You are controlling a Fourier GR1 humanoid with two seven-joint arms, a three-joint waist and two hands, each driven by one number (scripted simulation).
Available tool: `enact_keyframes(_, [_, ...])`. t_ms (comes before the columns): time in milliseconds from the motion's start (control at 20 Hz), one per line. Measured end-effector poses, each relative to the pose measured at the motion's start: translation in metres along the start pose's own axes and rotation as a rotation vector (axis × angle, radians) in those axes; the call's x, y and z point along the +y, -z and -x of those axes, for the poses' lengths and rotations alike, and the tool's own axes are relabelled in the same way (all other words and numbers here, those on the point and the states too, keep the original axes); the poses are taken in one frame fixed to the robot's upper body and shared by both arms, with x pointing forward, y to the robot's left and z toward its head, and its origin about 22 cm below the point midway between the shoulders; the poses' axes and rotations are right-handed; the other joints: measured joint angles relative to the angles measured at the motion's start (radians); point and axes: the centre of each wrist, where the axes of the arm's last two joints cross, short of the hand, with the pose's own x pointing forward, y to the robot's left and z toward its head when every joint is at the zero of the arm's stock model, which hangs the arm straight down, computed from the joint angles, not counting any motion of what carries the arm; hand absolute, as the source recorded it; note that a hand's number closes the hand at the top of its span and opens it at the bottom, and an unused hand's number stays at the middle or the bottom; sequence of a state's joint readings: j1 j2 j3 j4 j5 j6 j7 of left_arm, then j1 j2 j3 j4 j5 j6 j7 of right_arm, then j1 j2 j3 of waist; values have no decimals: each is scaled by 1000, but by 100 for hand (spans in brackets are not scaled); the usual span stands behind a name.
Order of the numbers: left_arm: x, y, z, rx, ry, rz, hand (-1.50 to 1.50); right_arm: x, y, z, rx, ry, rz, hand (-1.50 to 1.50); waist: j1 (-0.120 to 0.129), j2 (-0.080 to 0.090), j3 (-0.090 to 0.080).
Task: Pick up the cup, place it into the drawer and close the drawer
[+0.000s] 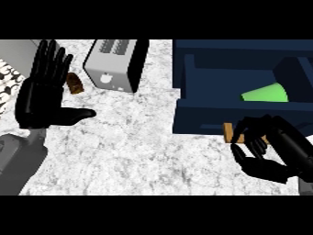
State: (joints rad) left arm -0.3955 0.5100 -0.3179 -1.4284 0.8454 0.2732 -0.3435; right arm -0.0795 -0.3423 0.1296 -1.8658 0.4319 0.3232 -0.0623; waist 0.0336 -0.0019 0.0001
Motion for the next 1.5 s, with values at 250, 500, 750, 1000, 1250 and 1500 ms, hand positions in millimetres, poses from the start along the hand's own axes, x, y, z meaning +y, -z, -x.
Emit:
enact_keyframes(250, [30,-21,-7,0,13,-12,-150,30,22,25,24,-109,-45,-150,-7,2,0])
enact_keyframes(500, [54,-36,-4,9,3,-25,-150,55,42,46,69,-166,-83,-150,-18,3,0])
enact_keyframes(750, [68,-47,-9,-2,2,-23,-150,68,66,71,108,-223,-129,-150,-18,4,0])
enact_keyframes(1000, [88,-61,-2,3,-10,-24,-150,74,90,92,123,-224,-149,-150,-18,3,0])
enact_keyframes(1250, [92,-71,-3,5,-17,-23,-150,69,114,111,128,-196,-153,-150,-11,3,-1])
enact_keyframes(1500, [99,-70,-9,1,-29,-11,-150,49,129,127,113,-150,-167,-150,-1,1,-2])
